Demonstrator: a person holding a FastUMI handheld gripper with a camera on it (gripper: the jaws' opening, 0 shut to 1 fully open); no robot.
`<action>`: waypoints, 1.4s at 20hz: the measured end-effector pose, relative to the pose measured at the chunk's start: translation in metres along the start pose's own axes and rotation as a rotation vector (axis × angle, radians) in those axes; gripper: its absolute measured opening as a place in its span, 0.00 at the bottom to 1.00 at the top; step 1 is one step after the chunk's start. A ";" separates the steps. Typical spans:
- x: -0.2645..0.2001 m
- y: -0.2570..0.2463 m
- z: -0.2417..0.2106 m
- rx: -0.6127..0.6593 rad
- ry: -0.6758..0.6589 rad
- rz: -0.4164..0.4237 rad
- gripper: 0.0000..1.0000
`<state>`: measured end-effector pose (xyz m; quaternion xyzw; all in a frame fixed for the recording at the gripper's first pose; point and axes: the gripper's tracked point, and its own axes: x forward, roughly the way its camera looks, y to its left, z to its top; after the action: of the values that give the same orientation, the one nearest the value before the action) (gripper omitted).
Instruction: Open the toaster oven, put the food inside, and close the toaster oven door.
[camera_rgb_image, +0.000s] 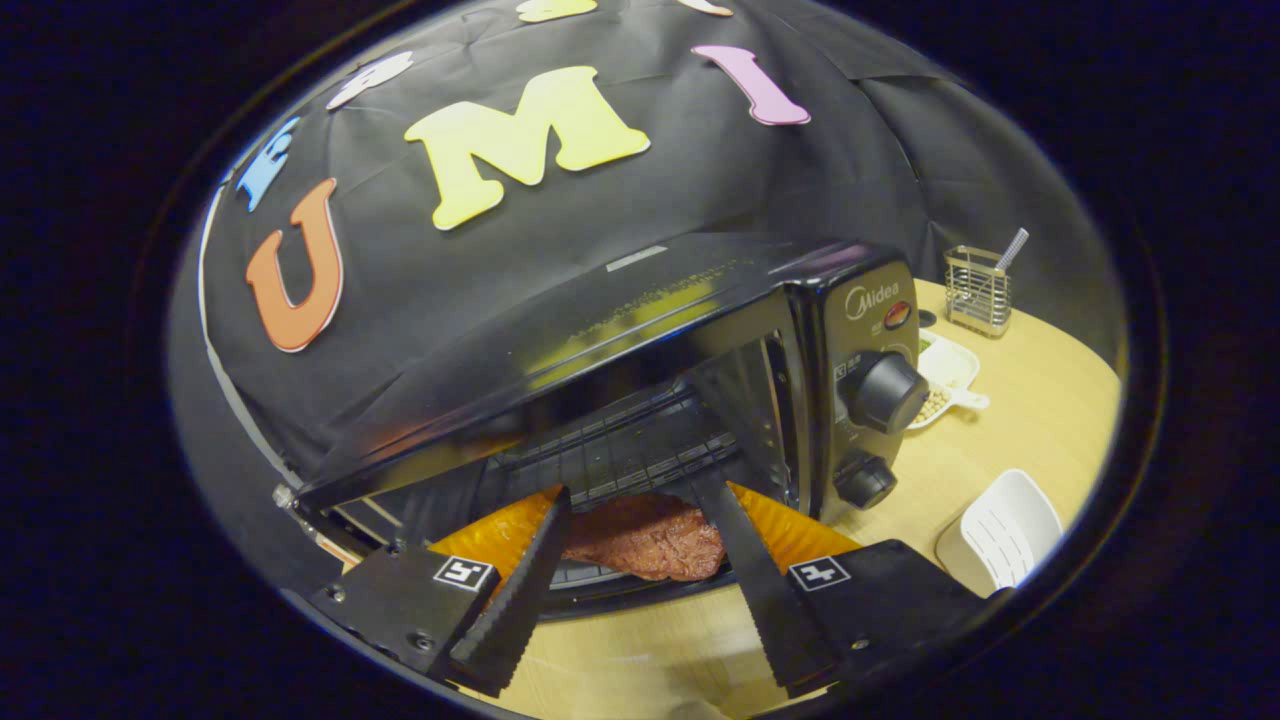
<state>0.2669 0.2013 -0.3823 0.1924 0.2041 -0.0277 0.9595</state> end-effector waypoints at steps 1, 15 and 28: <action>-0.009 0.001 0.001 -0.011 0.009 -0.002 0.93; -0.145 -0.016 -0.027 -0.380 0.172 0.091 0.93; -0.187 -0.060 -0.144 -0.449 0.383 0.096 0.93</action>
<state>0.0330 0.1960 -0.4504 -0.0137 0.3732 0.1006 0.9222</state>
